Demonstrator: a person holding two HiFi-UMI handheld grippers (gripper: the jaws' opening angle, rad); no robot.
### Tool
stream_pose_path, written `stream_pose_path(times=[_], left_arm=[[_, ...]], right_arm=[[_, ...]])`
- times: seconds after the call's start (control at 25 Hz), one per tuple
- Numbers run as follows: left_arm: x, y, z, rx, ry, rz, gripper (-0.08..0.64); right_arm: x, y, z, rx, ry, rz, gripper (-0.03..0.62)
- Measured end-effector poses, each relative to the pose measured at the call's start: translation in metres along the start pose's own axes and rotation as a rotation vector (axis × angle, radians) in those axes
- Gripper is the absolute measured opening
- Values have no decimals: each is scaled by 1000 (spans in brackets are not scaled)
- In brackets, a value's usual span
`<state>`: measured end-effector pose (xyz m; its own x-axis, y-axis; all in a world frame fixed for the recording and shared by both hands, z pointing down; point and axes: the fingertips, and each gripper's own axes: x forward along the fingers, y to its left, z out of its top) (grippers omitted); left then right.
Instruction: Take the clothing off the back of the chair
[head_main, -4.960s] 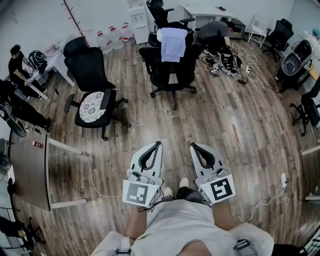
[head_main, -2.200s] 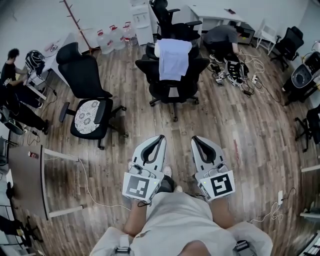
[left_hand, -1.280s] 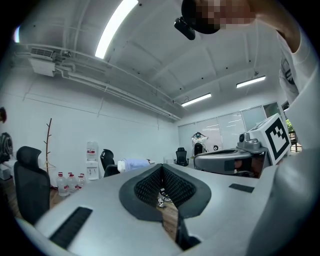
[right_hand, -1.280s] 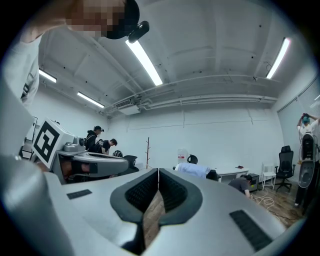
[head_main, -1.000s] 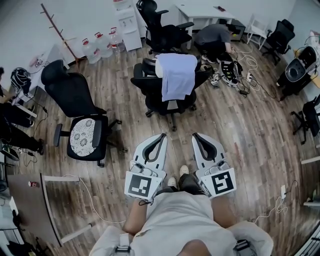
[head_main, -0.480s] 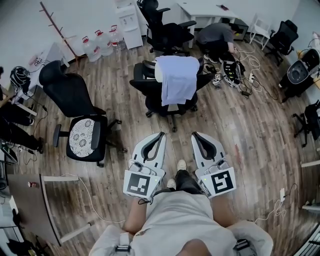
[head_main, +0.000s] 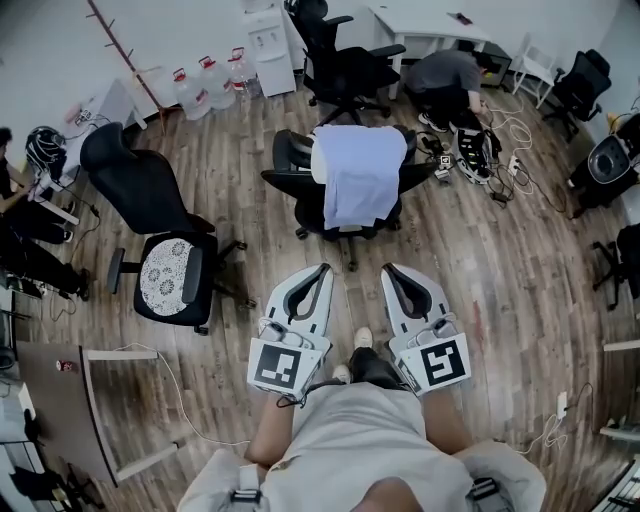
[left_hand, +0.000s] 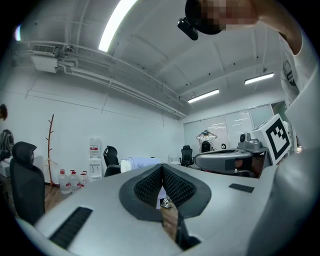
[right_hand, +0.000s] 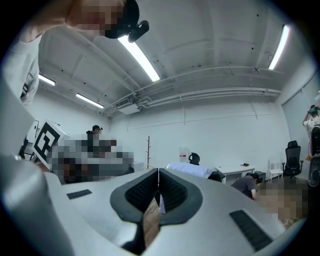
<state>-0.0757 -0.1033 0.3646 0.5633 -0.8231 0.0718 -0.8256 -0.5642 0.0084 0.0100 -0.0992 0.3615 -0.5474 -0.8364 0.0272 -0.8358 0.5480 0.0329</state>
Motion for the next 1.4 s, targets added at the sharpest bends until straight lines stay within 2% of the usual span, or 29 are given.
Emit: stream_pose_path(times=[0.4,0.76,1.4], left_arm=[[39,11,-3,5,26,43,15],[66,16,0,4,56,122,15],[95,18,-1,22,85,157,17]], right_arm=[[25,-35,-7,25,10,32,20],[39,-61,-8,40,9,87,20],[61,-86,-24,65,40,131,21]])
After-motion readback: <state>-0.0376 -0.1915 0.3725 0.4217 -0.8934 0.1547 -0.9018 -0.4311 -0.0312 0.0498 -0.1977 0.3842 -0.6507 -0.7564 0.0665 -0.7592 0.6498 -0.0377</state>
